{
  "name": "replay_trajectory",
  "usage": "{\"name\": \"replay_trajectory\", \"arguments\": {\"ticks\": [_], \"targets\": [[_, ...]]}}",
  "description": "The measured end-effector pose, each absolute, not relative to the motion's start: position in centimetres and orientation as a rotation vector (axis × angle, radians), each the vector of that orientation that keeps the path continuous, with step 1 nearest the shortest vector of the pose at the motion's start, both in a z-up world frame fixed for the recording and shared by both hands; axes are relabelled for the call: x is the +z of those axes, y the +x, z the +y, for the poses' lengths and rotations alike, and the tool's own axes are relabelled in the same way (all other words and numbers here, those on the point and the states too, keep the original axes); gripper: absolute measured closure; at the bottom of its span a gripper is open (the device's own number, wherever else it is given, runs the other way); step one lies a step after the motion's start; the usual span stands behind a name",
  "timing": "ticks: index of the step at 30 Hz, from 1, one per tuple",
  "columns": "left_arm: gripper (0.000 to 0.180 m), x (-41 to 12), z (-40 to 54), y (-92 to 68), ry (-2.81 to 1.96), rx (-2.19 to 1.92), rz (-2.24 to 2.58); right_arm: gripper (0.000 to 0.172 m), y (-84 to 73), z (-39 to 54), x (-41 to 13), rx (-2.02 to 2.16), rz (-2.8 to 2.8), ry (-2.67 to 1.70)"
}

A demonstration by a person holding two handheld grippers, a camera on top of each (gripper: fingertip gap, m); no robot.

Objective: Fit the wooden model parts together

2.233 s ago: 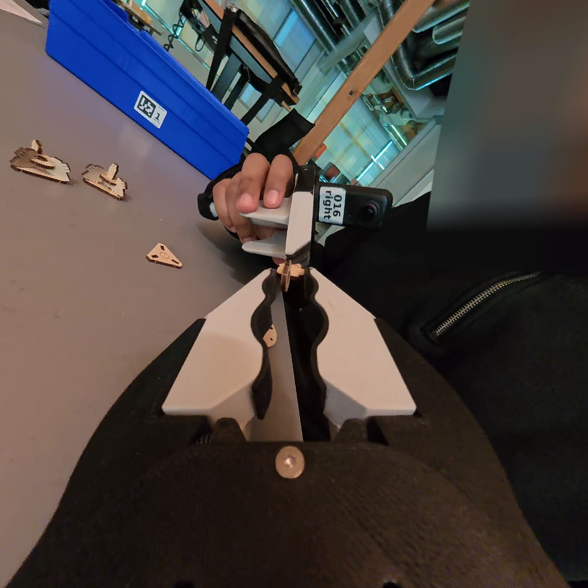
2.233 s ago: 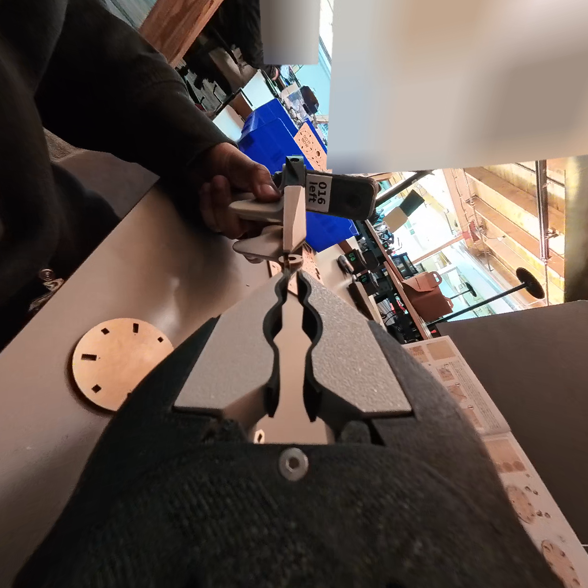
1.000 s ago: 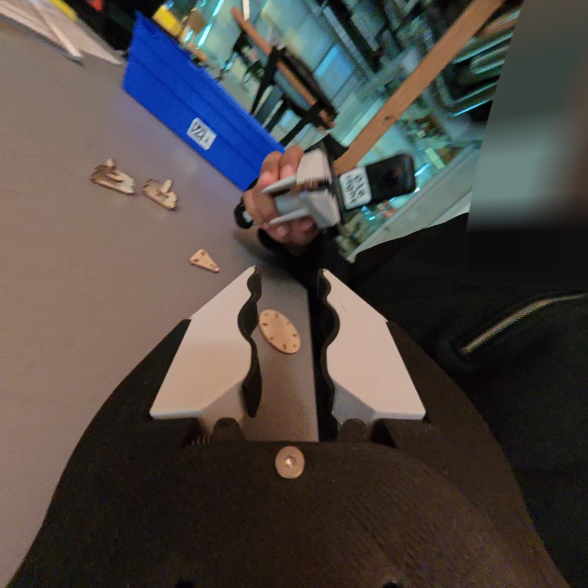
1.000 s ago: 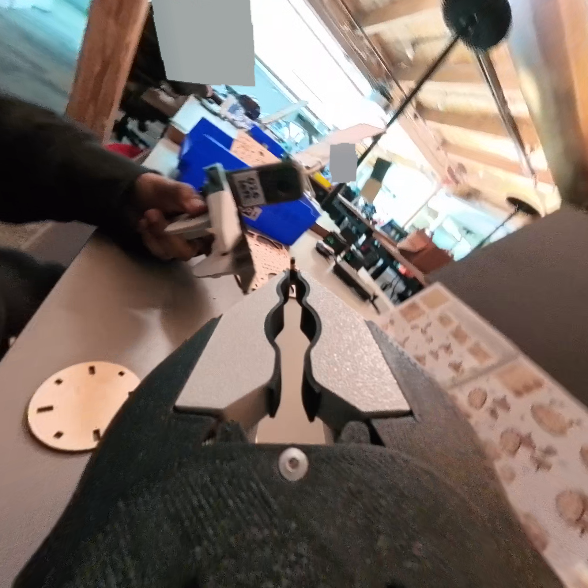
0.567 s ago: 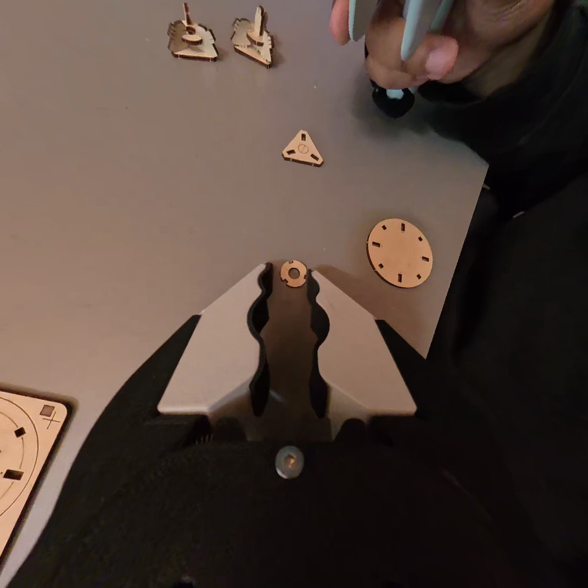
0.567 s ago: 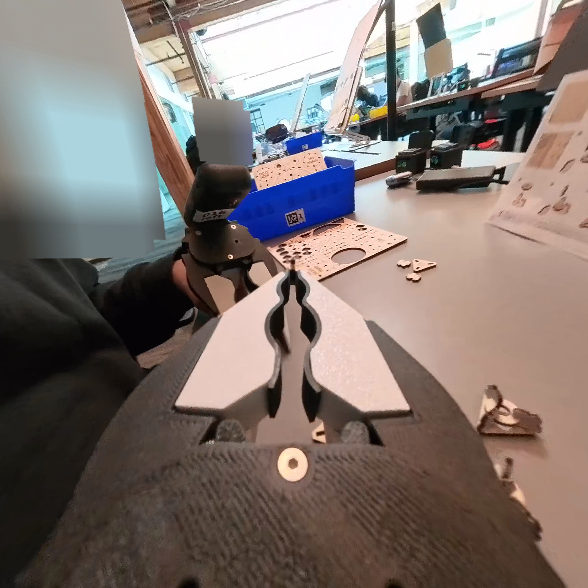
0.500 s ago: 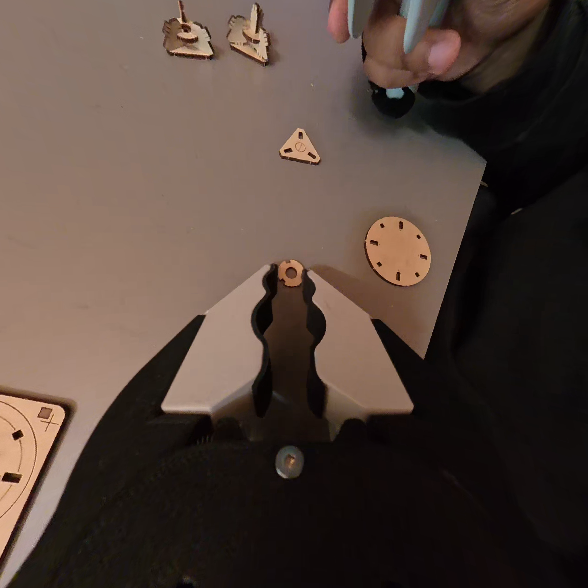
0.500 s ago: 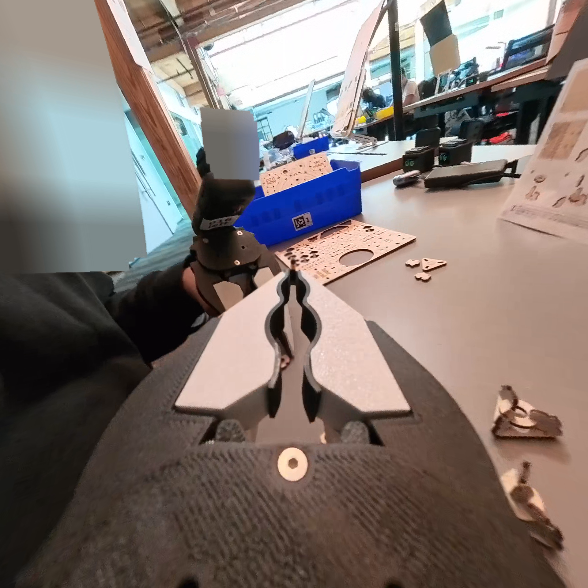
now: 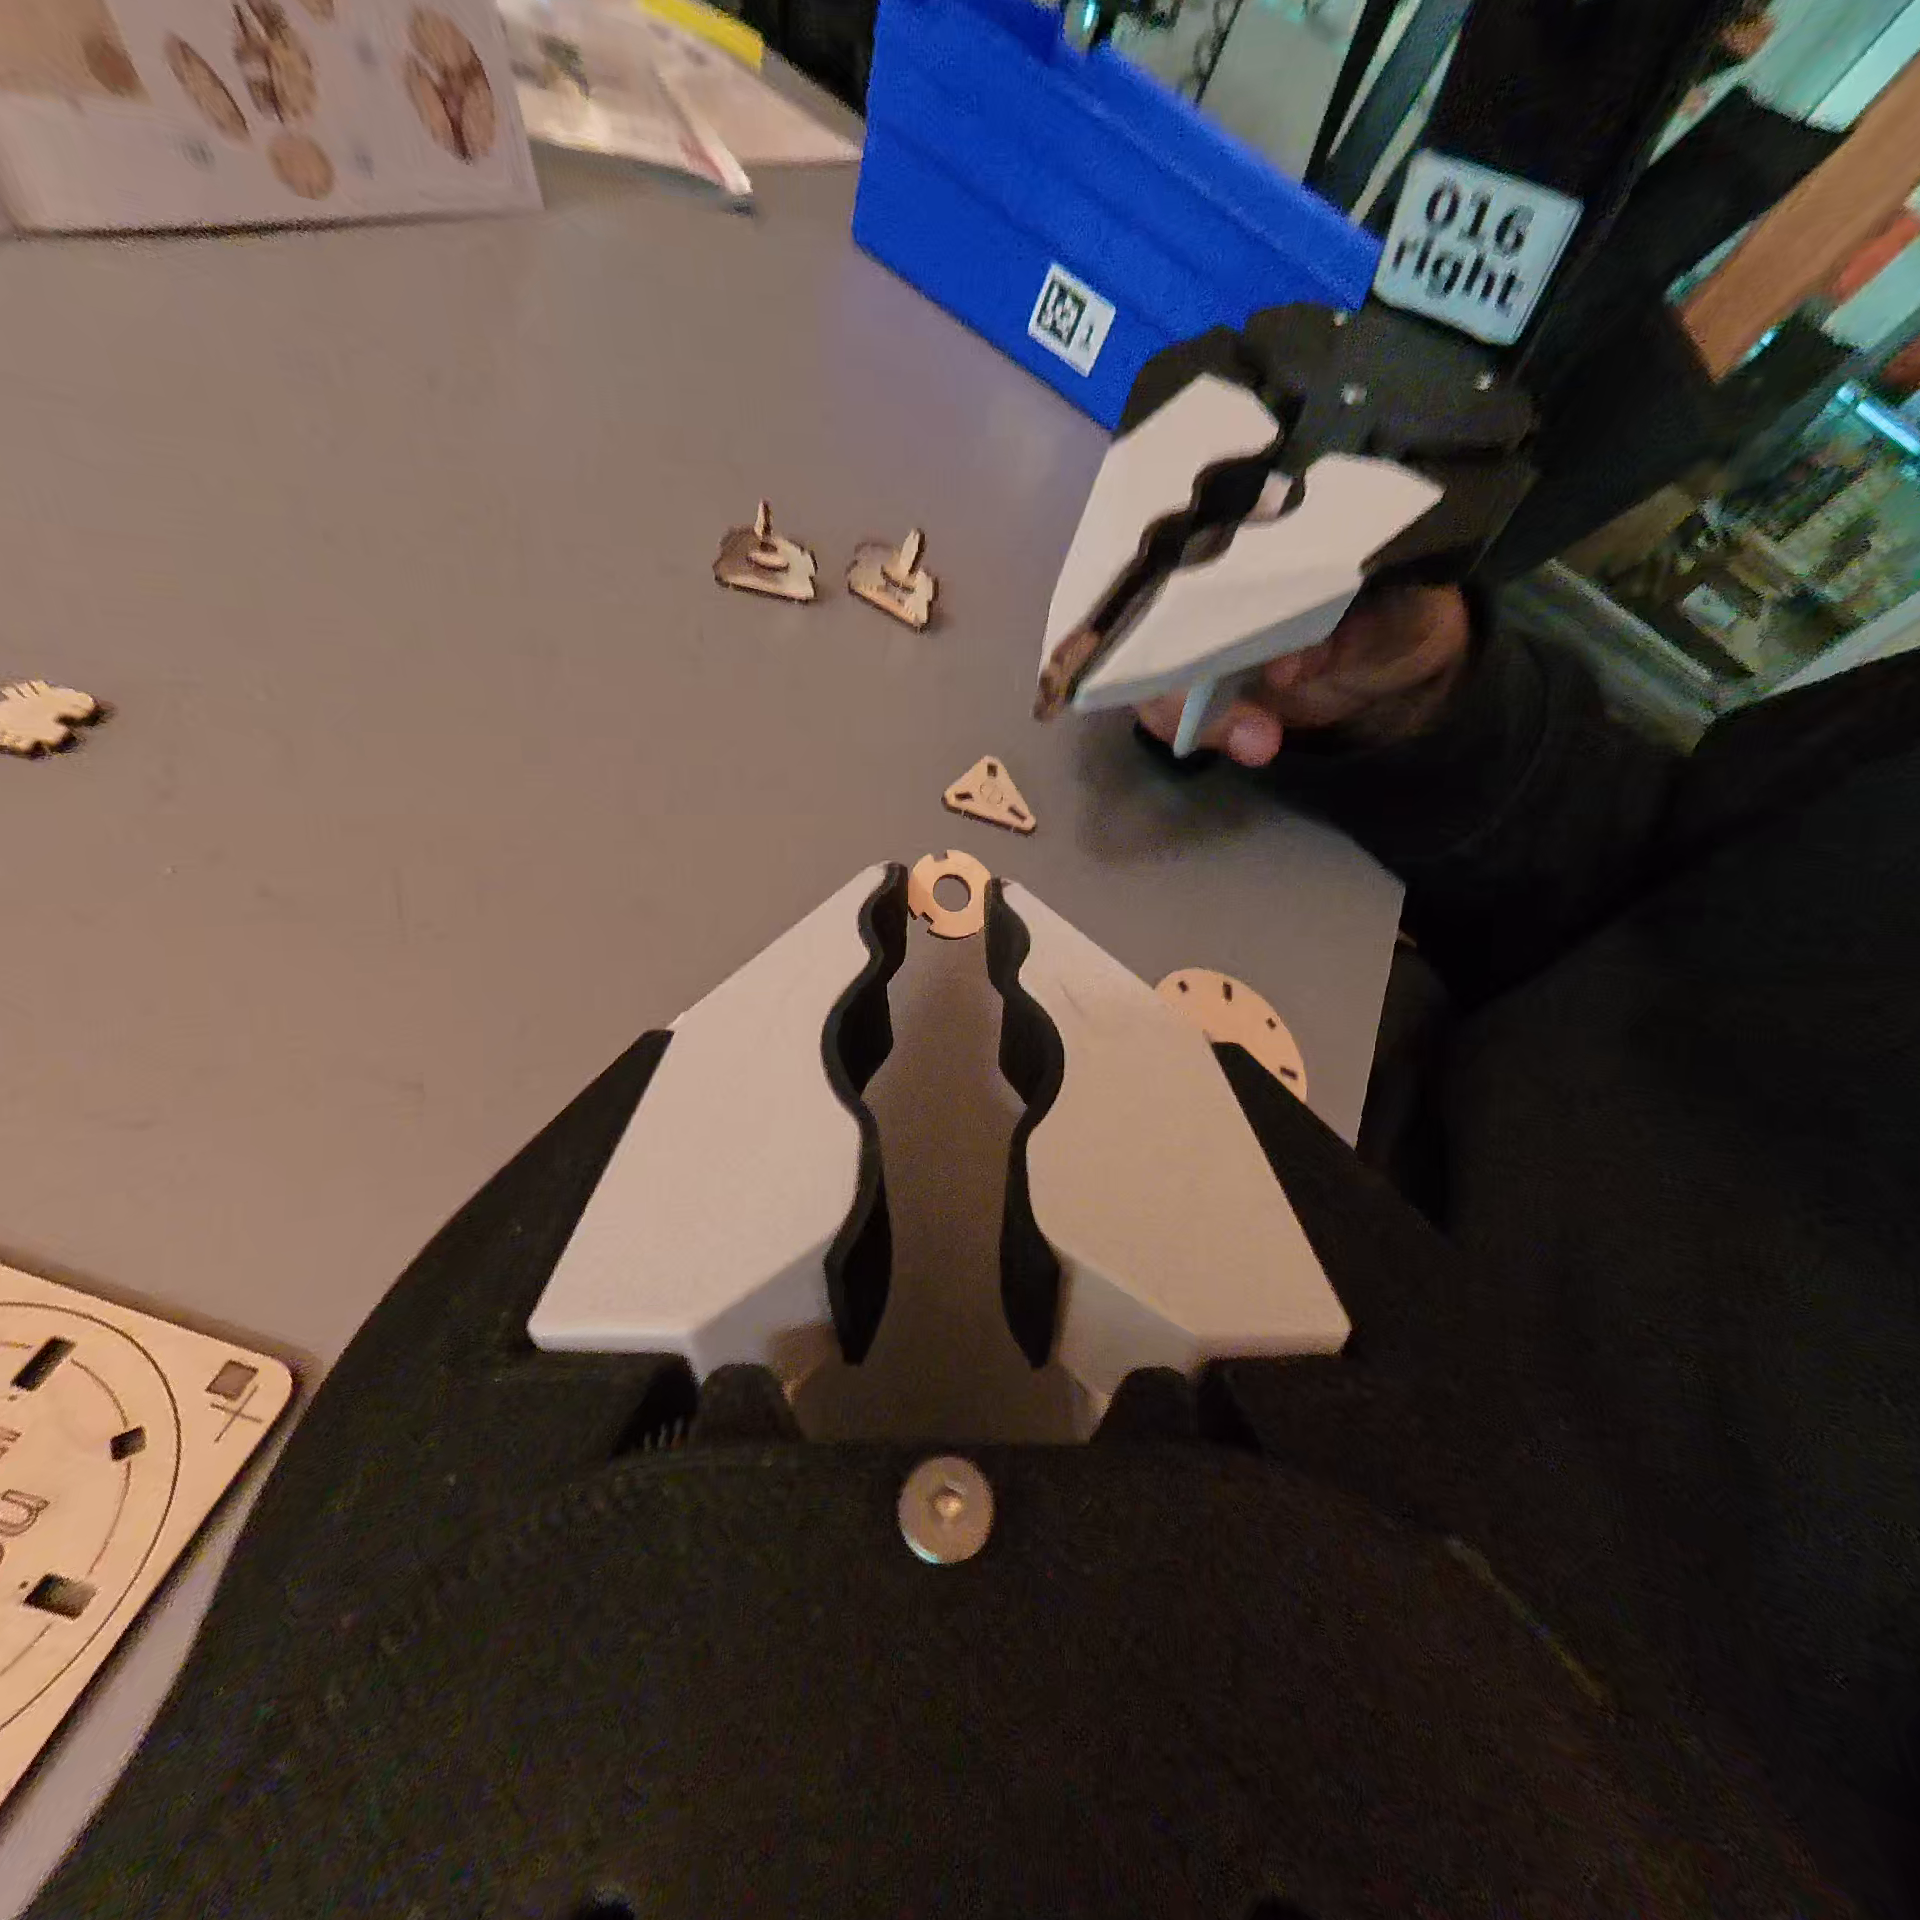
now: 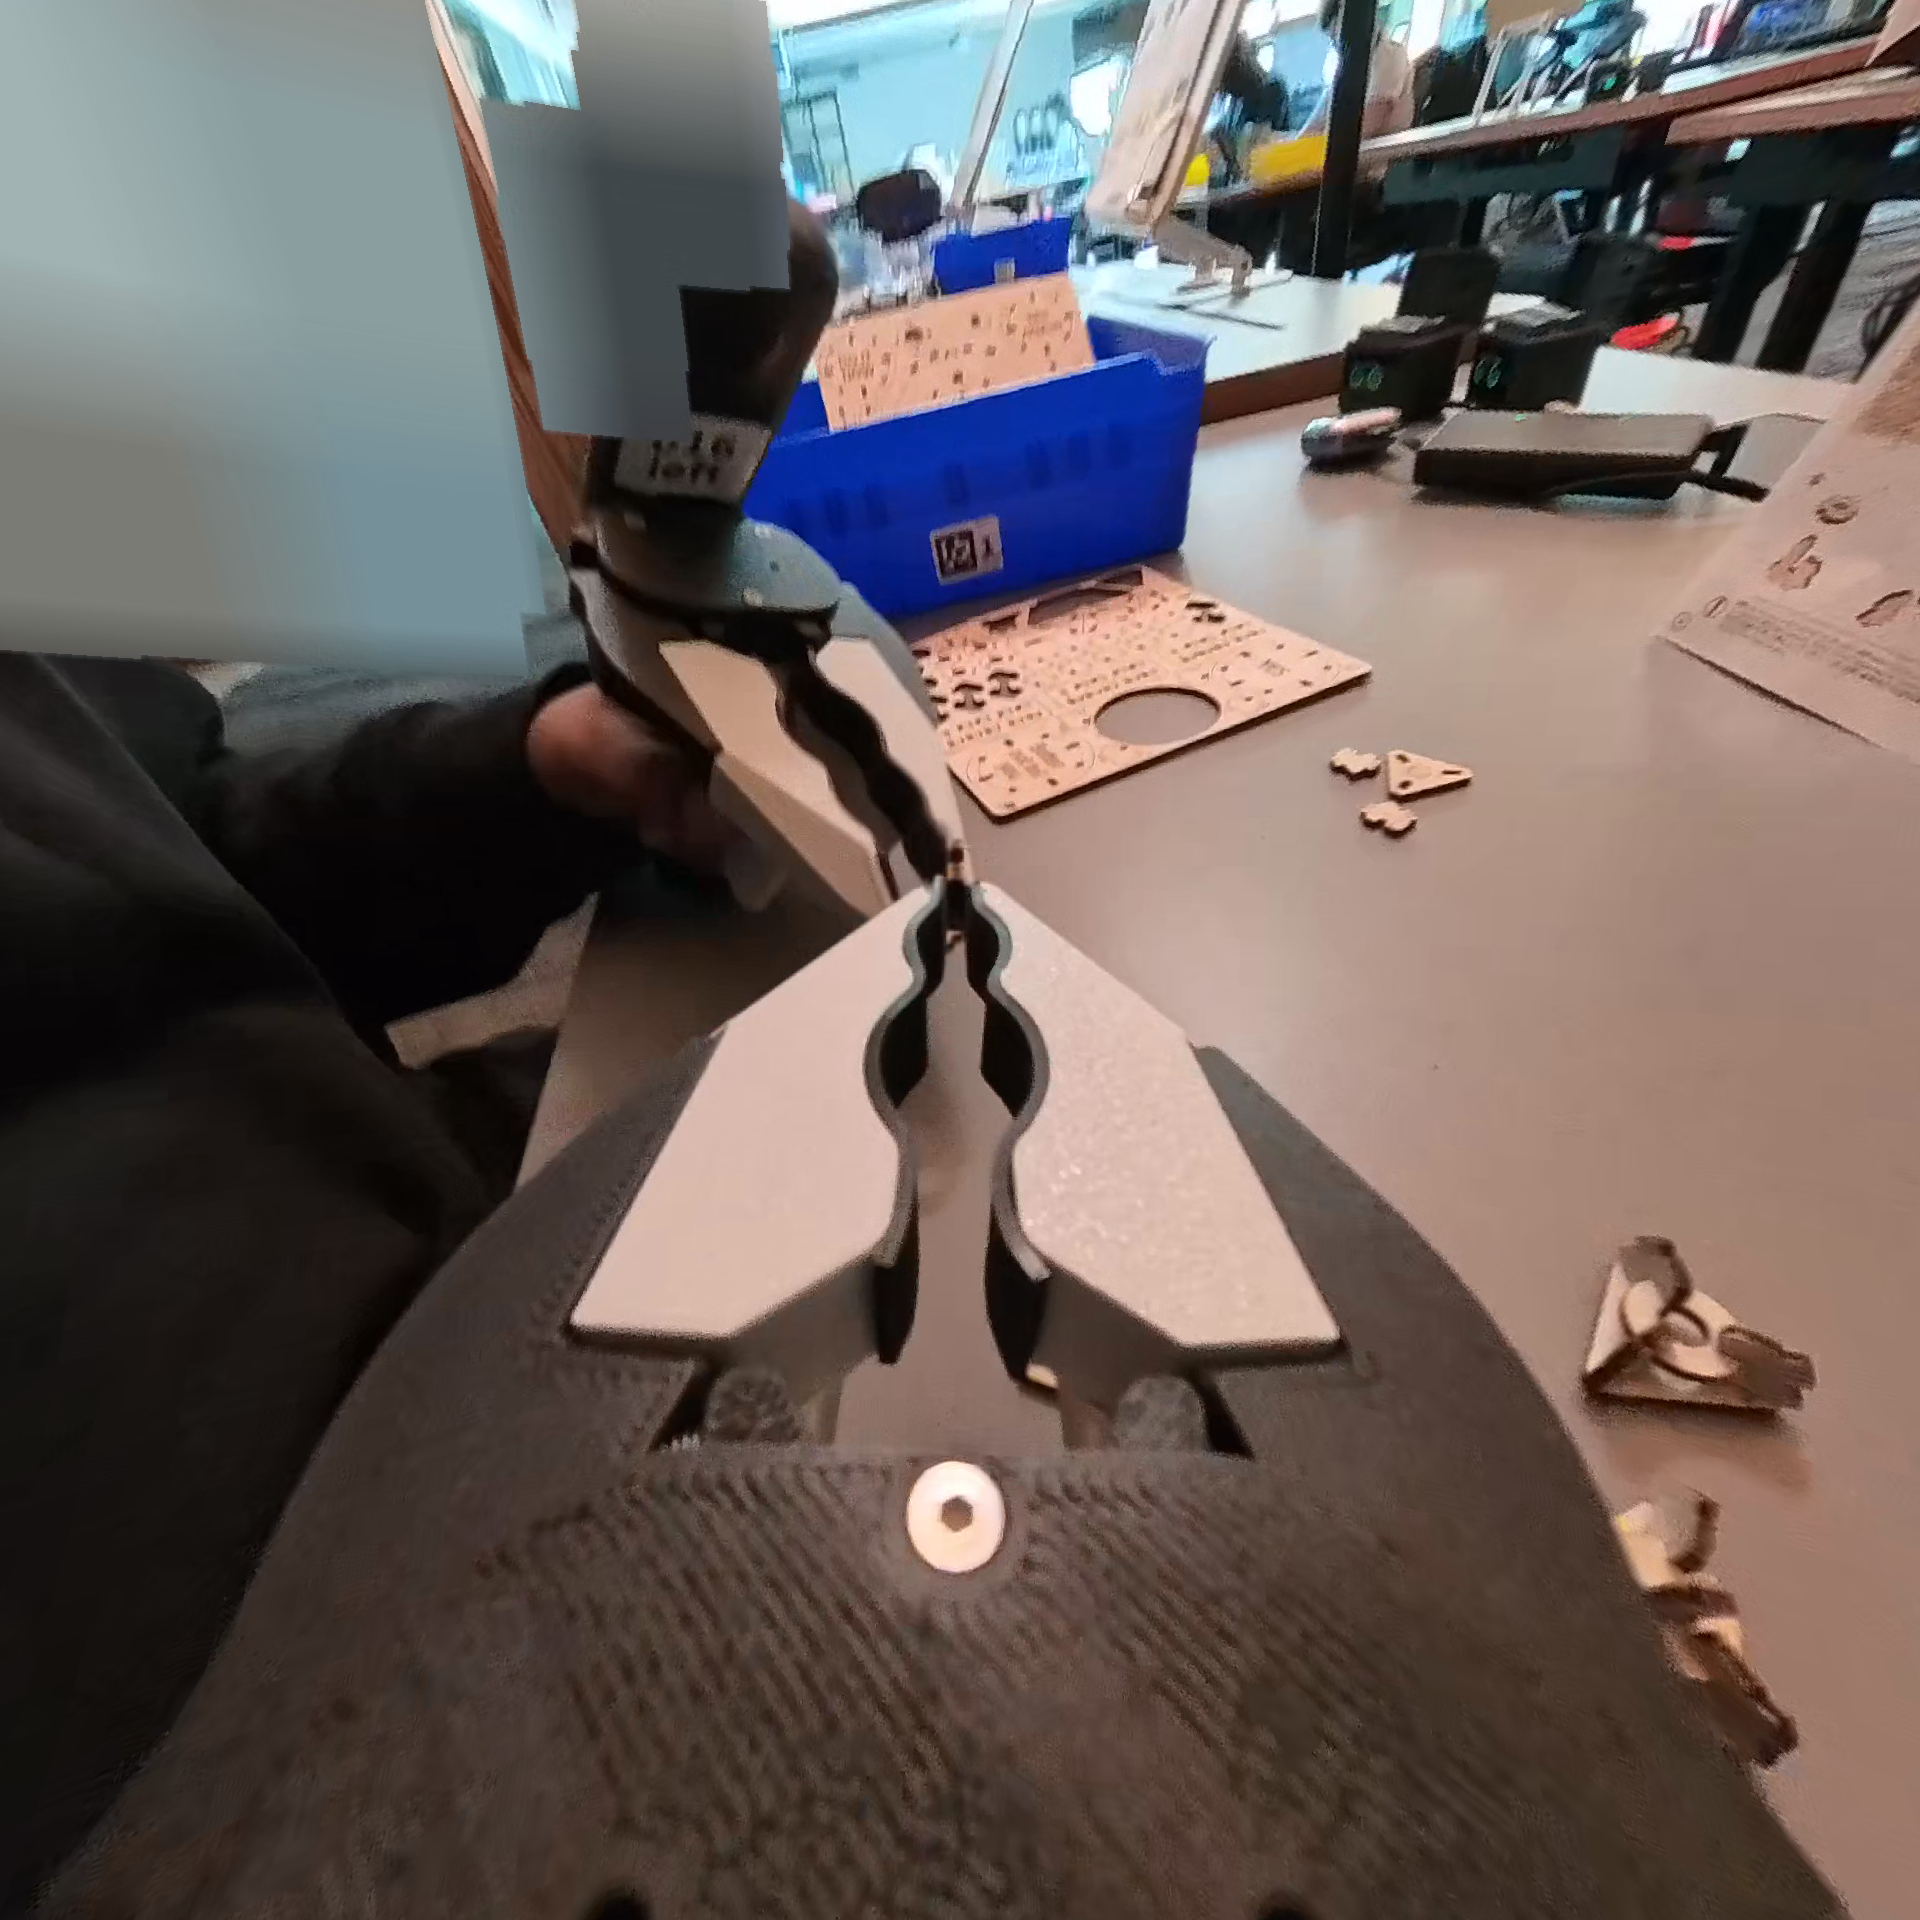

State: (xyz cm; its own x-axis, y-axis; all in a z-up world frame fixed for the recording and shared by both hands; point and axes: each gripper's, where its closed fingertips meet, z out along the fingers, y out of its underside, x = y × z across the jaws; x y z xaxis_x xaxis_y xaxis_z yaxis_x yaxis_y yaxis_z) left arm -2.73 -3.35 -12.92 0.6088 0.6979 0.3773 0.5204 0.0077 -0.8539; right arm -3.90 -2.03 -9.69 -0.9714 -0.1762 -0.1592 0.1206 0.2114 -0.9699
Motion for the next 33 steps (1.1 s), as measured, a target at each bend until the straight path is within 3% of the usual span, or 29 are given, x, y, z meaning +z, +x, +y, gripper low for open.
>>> {"name": "replay_trajectory", "arguments": {"ticks": [27, 33], "targets": [[0.165, -17.7, -1.6, 5.2, -2.022, 0.217, -1.255, 0.171, -4.2, -1.8, -9.4, -1.932, 2.347, -0.149], [0.151, -16.9, -1.5, 6.2, -1.971, 0.242, -1.204, 0.171, -4.4, -1.4, -8.8, -1.978, 2.312, -0.137]]}}
